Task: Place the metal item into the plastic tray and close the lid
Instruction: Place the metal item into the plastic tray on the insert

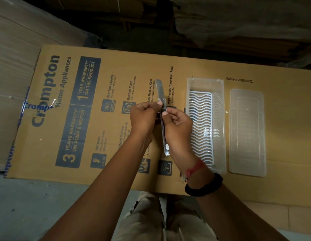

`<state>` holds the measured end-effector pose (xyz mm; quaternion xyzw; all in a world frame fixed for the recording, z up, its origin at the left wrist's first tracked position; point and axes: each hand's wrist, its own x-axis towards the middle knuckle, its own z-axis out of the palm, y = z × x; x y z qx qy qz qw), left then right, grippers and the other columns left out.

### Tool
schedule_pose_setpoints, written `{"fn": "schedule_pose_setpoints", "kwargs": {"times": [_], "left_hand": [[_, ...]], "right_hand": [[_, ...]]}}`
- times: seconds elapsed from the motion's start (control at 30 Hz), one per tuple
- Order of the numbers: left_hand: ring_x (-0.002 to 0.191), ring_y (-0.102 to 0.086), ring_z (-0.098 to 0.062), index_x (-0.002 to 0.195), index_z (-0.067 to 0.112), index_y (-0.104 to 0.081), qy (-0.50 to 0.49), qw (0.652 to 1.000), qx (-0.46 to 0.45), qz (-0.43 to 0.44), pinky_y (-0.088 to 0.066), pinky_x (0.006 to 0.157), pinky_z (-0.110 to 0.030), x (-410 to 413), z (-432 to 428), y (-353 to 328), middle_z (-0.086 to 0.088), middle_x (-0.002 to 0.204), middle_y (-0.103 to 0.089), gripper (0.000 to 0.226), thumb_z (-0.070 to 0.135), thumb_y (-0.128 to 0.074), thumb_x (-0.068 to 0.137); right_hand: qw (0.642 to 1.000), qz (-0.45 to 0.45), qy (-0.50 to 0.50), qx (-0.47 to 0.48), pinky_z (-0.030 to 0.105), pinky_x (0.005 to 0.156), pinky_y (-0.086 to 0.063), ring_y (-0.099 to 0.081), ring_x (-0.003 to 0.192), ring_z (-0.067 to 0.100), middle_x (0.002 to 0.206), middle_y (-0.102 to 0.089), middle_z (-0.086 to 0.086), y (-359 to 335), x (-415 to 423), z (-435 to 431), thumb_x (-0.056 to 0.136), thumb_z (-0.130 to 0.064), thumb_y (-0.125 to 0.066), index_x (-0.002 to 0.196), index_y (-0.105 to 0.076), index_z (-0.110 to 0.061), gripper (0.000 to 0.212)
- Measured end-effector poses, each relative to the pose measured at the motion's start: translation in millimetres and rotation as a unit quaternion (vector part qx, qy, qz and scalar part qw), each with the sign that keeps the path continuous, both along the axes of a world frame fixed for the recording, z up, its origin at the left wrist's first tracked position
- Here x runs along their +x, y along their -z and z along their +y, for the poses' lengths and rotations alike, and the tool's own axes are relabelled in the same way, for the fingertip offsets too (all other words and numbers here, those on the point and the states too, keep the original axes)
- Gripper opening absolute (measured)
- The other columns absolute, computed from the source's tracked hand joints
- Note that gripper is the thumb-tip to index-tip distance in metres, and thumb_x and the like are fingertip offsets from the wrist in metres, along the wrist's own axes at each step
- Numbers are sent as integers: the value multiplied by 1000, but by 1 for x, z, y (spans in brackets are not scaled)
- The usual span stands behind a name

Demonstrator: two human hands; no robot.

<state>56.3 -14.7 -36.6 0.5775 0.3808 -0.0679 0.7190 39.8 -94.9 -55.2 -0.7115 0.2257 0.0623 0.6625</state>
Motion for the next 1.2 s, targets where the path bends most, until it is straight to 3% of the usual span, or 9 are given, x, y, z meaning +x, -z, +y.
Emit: {"fn": "schedule_pose_setpoints", "kwargs": {"times": [0.07,0.17,0.27,0.4,0.63,0.87,1.0,1.2], "left_hand": [[60,-67,-14,73,8,-72,6,1000,9,-11,-59,62,-30,4,-2,-6,-8,72,-71,17,10,-68,90],[55,-64,-13,71,9,-71,16,999,31,-34,-59,60,-31,9,-6,-14,-5,66,-68,19,8,-67,90],[65,-62,-22,76,6,-71,28,996,63,-58,-60,71,-45,14,-12,-20,-7,68,-67,15,9,-68,90],[73,-65,-24,88,-3,-72,32,992,96,-76,-60,78,-55,18,-21,-26,-18,81,-71,14,11,-68,90],[71,-67,-23,84,6,-74,57,985,126,-104,-60,71,-43,20,-43,-29,-16,81,-74,12,15,-68,90],[69,-65,-19,75,13,-70,77,985,111,-109,-58,70,-39,21,-64,-31,-8,74,-70,17,11,-66,91],[73,-66,-18,95,5,-72,130,981,111,-94,-58,70,-38,16,-73,-32,-19,86,-73,9,7,-66,89],[72,-61,-19,111,8,-68,188,964,159,-96,-60,79,-51,4,-87,-27,1,73,-59,32,-6,-59,84]], "right_hand": [[1000,-19,3,10,19,71,-54,-69,80,9,84,-71,-3,-3,-2,-3,90,-10,-64,95,-70,-18,11],[999,-34,1,5,16,70,-52,-69,78,3,82,-71,-9,-9,-7,-8,90,-15,-64,83,-65,-33,19],[999,-39,-1,-1,16,73,-53,-69,82,5,87,-72,-4,-14,-12,-15,91,-20,-63,91,-67,-24,6],[998,-57,-11,-3,8,61,-48,-67,70,-4,78,-70,-11,-23,-18,-27,91,-18,-63,91,-67,-21,6],[995,-82,-37,-47,7,62,-48,-66,72,-6,80,-68,-15,-38,-29,-54,91,-13,-63,85,-60,-36,24],[995,-59,-65,-46,10,68,-51,-67,79,-3,91,-69,-9,-45,-41,-80,88,-1,-61,108,-64,-19,27],[996,-54,-59,-43,11,73,-52,-68,85,-1,99,-70,-2,-45,-47,-91,88,2,-61,122,-62,-7,35],[996,-61,-48,-48,14,71,-53,-70,81,0,89,-70,-13,-40,-53,-104,88,5,-58,116,-65,-13,34]]}}
